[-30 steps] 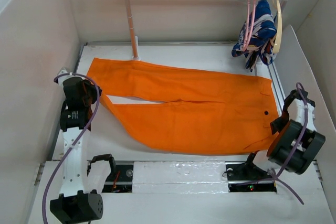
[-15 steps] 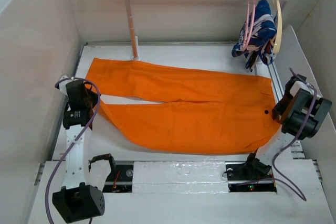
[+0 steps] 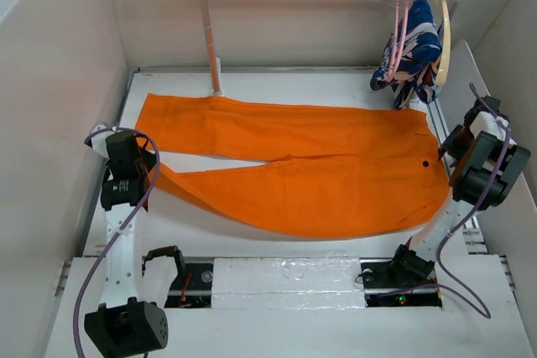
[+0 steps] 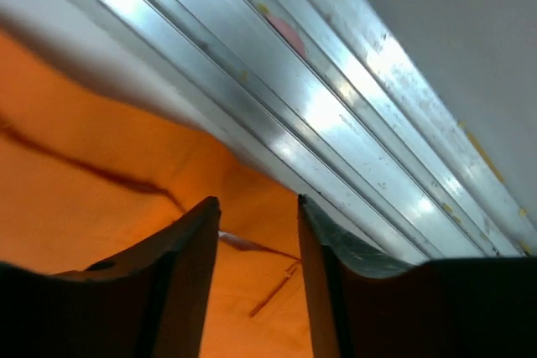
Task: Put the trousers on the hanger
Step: Fold the trousers at the center of the board.
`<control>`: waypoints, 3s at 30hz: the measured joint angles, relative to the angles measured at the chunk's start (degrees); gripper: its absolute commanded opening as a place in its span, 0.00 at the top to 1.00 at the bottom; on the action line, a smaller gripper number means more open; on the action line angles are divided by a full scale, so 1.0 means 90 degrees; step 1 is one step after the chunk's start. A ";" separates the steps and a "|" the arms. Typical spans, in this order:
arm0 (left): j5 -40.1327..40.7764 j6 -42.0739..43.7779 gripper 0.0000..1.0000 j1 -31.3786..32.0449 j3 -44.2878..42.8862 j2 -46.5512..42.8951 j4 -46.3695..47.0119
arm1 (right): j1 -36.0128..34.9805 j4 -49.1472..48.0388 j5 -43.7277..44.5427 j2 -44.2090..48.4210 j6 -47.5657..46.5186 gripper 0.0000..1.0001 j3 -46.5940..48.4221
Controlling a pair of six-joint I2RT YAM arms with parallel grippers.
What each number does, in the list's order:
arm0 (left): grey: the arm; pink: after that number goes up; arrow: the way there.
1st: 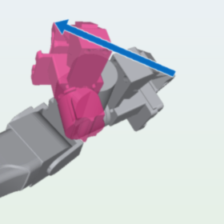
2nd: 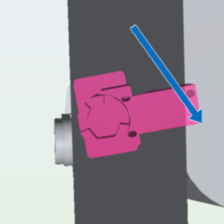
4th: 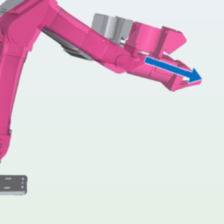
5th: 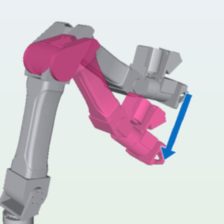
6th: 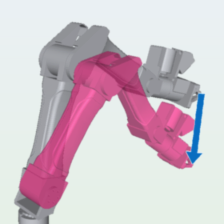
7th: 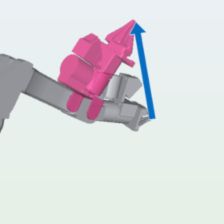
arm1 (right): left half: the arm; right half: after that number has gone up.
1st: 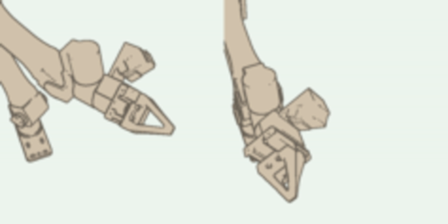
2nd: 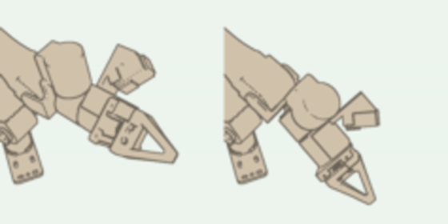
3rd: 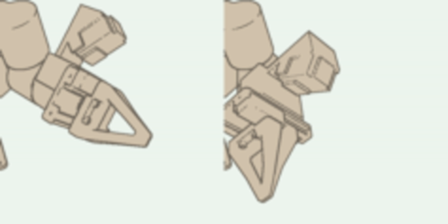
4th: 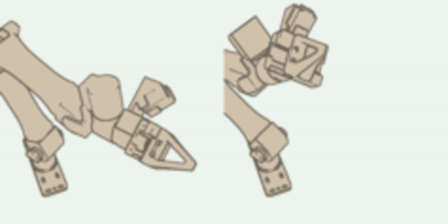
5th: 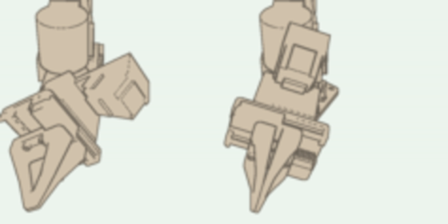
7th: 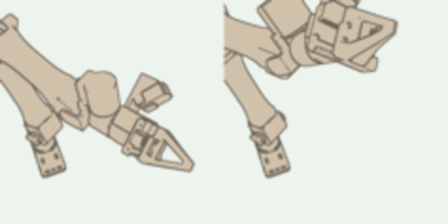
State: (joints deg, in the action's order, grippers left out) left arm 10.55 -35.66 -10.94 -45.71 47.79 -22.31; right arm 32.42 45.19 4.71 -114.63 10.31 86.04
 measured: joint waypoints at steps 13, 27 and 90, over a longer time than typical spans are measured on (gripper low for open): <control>-0.0415 -0.0041 1.00 0.0000 0.0124 -0.0328 -0.0029 | 0.1224 -0.0352 0.0097 0.4240 0.0554 0.45 -0.3179; -0.0503 -0.0019 1.00 0.0000 0.0124 -0.0338 -0.0024 | 0.2059 -0.0546 -0.0274 0.3891 0.0500 0.48 -0.4255; 0.1885 0.0012 1.00 0.0090 -0.1494 0.2232 0.0032 | 0.0063 -0.0420 -0.0466 0.3186 0.1151 1.00 -0.1382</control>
State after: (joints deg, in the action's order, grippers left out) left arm 27.51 -35.55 -10.13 -59.16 67.88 -22.02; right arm 32.99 41.41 0.51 -85.95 20.67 73.60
